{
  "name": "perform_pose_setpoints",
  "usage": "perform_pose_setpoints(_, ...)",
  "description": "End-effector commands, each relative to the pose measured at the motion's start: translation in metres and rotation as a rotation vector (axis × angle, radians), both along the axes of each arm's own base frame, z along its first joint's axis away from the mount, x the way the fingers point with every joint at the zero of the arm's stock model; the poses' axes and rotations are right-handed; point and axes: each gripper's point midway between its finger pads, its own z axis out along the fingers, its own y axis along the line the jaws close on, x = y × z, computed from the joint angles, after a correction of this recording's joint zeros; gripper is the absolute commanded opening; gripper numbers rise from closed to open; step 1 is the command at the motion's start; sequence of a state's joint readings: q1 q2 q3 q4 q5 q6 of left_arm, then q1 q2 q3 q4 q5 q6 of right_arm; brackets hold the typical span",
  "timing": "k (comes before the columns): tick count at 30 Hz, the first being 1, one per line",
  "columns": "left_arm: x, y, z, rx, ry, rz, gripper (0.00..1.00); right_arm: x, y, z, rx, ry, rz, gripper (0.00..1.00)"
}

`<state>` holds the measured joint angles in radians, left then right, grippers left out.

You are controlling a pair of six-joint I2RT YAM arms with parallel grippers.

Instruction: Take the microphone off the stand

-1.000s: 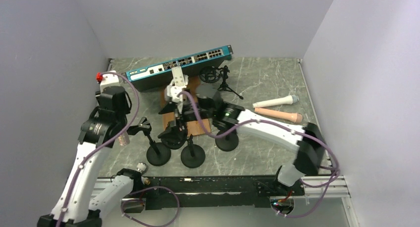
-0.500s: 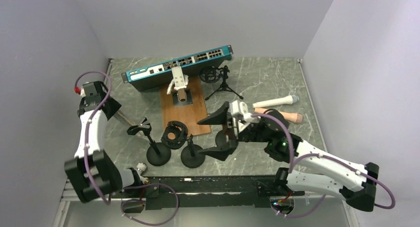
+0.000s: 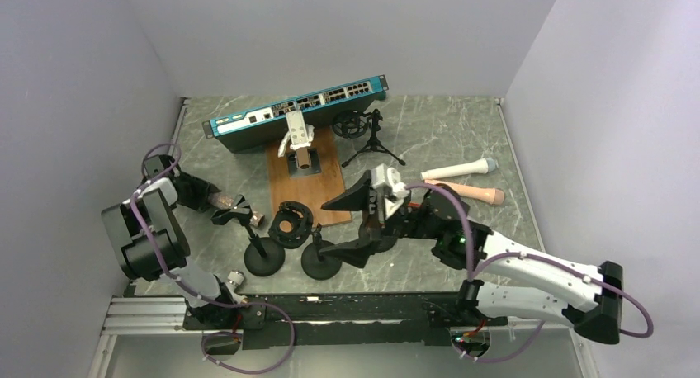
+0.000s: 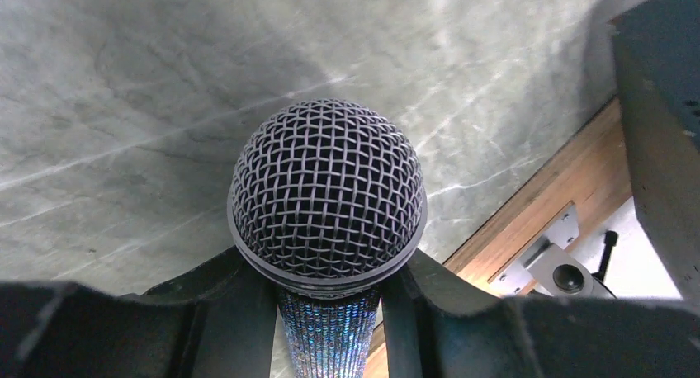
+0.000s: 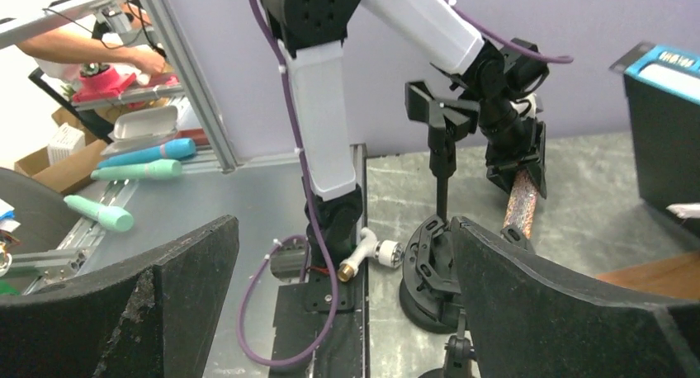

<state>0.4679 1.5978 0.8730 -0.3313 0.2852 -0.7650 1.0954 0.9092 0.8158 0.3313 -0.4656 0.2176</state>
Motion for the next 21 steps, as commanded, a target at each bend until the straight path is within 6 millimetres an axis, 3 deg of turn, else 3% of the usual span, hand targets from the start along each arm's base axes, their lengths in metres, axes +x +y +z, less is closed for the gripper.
perform_pose_setpoints(1,0.006,-0.016,-0.01,-0.179,-0.04,0.051,0.41,0.0,0.017,0.021,0.054,0.018,-0.007,1.0)
perform_pose_setpoints(4,0.003,-0.012,-0.012,-0.157,-0.011,0.061,0.5,-0.005,0.031,0.012,0.031,0.041,0.003,1.0)
perform_pose_setpoints(7,0.001,-0.008,-0.007,-0.128,-0.017,0.072,0.68,-0.011,0.037,0.007,0.022,0.045,0.009,1.0)
perform_pose_setpoints(9,0.0,-0.007,-0.004,-0.113,-0.022,0.073,0.71,-0.012,0.038,0.009,0.028,0.044,0.008,1.0)
perform_pose_setpoints(13,-0.001,-0.004,0.002,-0.082,-0.029,0.069,0.91,-0.011,0.039,0.015,0.003,0.04,-0.001,1.0)
perform_pose_setpoints(16,-0.002,-0.001,0.009,-0.052,-0.052,0.073,0.98,-0.008,0.037,0.013,0.003,0.041,-0.025,1.0)
perform_pose_setpoints(21,0.003,-0.003,0.04,0.06,-0.11,0.019,0.99,0.0,0.035,0.006,0.019,0.054,-0.071,1.0)
